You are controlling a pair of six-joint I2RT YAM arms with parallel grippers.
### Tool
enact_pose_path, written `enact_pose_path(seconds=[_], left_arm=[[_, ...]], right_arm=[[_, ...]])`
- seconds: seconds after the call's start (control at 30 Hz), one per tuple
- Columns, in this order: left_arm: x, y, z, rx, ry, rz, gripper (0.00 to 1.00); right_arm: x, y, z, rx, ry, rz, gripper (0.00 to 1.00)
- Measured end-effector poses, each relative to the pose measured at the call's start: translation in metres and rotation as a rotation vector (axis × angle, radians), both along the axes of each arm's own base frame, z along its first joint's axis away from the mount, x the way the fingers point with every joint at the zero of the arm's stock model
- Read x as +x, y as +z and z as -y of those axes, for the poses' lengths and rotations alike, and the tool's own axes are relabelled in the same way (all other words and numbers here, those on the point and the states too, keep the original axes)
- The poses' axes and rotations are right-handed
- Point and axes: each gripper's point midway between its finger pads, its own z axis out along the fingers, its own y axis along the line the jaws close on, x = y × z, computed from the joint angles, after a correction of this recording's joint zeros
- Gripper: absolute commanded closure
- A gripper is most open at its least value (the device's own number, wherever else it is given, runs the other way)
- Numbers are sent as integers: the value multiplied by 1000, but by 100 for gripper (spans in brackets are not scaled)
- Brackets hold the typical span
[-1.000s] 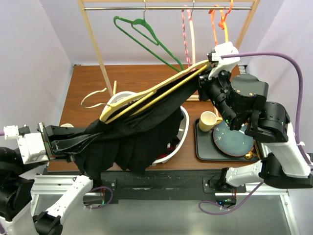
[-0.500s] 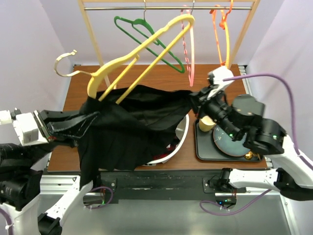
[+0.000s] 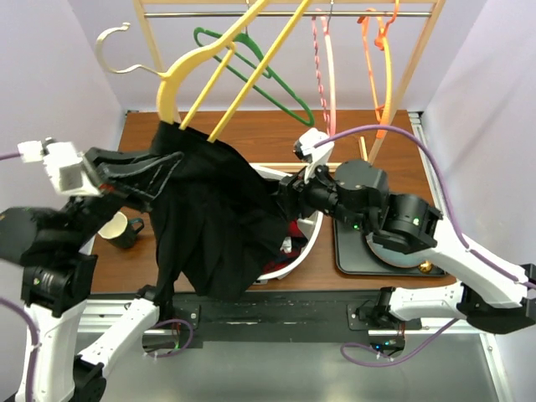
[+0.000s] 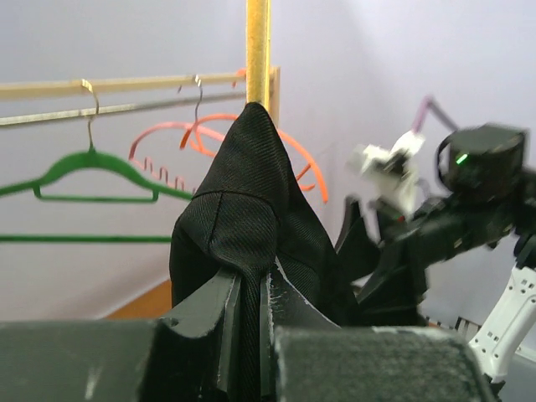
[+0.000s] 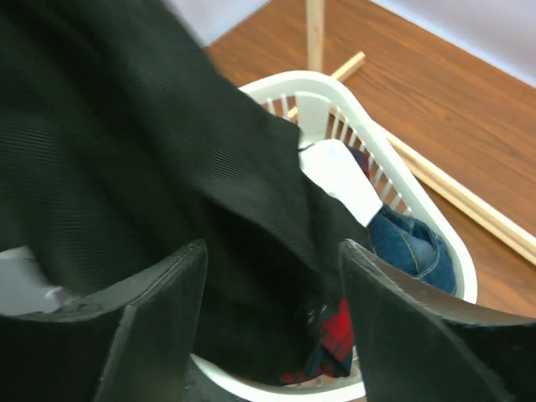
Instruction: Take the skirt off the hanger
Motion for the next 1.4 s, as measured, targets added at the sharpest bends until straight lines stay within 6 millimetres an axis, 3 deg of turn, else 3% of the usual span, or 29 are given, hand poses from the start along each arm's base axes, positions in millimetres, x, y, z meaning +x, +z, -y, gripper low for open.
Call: enact_pose_path(seconds=[0.1,0.23,0.37,0.47,0.57,0.73,0.83,0.93,1.03,1.07,1.13,1.17,1.23,1.4], left_arm=[[16,-22,3,21,16,-59,100],[27,-58,1,75,52,-140,100],[27,-70,-4,115,86,-158,100],[24,-74,-8,131,104,-154,100],[20,-74,-10,139,111,-138,100],[19,-76,-8,143,97,-137,100],[19,-83,-4,149,76,-145,100],[19,-88,-1,155,58,-156,100],[17,-90,-2,148,54,-164,100],[16,-91,-2,146,56,-164,100],[15,-88,-2,141,56,-156,100],[14,-85,-2,137,53,-142,100],[12,-82,-2,132,50,-126,100],[13,-82,-2,131,53,-127,100]], right_arm=[[-9,24,7,42,29,16,25],[-28,81,34,190,55,73,25],[-44,140,49,364,95,127,25],[-50,181,48,512,119,142,25],[-48,200,26,613,148,113,27],[-27,203,-39,706,178,13,29],[-9,176,-86,691,180,-80,32],[4,148,-116,659,165,-152,35],[9,139,-127,668,151,-185,54],[10,140,-127,677,147,-187,66],[9,146,-125,706,140,-183,77],[10,147,-123,719,132,-181,88],[13,150,-122,742,123,-180,98],[12,160,-123,819,129,-195,100]])
